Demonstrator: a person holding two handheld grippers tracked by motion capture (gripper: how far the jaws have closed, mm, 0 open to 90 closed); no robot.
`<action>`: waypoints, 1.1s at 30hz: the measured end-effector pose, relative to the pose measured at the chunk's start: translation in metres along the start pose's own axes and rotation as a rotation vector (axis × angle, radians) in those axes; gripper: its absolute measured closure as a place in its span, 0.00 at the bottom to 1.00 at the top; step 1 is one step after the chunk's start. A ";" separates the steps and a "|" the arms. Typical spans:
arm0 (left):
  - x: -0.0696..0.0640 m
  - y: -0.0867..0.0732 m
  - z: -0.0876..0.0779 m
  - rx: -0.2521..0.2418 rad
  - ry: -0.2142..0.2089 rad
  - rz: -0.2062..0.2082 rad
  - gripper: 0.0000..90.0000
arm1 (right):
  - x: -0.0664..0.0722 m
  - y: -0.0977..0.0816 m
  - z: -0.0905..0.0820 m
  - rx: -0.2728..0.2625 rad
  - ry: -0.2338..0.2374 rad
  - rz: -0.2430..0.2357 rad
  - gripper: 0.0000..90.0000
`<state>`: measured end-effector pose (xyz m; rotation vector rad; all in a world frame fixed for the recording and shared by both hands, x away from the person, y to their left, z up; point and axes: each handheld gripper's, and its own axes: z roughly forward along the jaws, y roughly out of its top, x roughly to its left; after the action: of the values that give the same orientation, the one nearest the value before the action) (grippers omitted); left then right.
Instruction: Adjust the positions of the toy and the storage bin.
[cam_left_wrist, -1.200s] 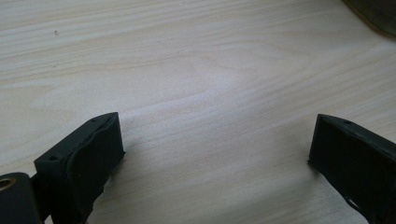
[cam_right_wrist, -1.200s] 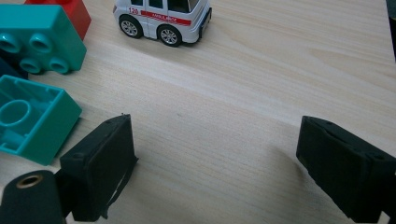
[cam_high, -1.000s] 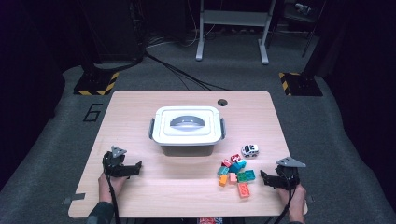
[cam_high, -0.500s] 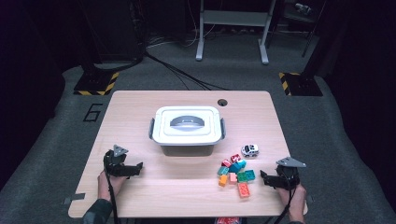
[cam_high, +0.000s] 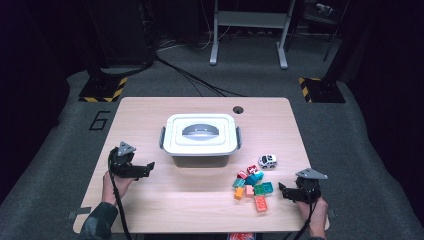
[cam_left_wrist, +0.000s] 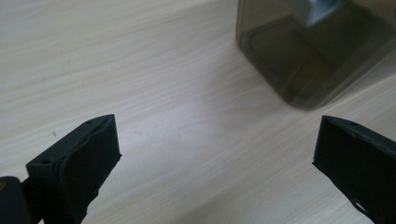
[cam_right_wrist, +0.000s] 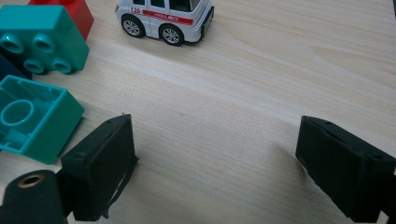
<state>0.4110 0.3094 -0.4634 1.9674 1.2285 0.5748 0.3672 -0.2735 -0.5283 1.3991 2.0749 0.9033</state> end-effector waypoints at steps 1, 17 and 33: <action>0.000 0.000 0.000 0.000 0.000 0.000 0.00 | 0.000 0.000 0.000 0.000 0.000 0.000 0.12; -0.018 0.065 -0.007 -0.050 -0.044 0.076 0.00 | 0.000 0.000 0.000 0.005 0.005 0.006 0.12; -0.032 0.095 0.017 0.000 -0.092 0.135 0.11 | 0.000 0.000 0.000 0.000 0.003 0.003 0.13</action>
<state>0.4624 0.2485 -0.4003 2.0651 1.0457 0.5449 0.3669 -0.2735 -0.5283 1.4017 2.0759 0.9070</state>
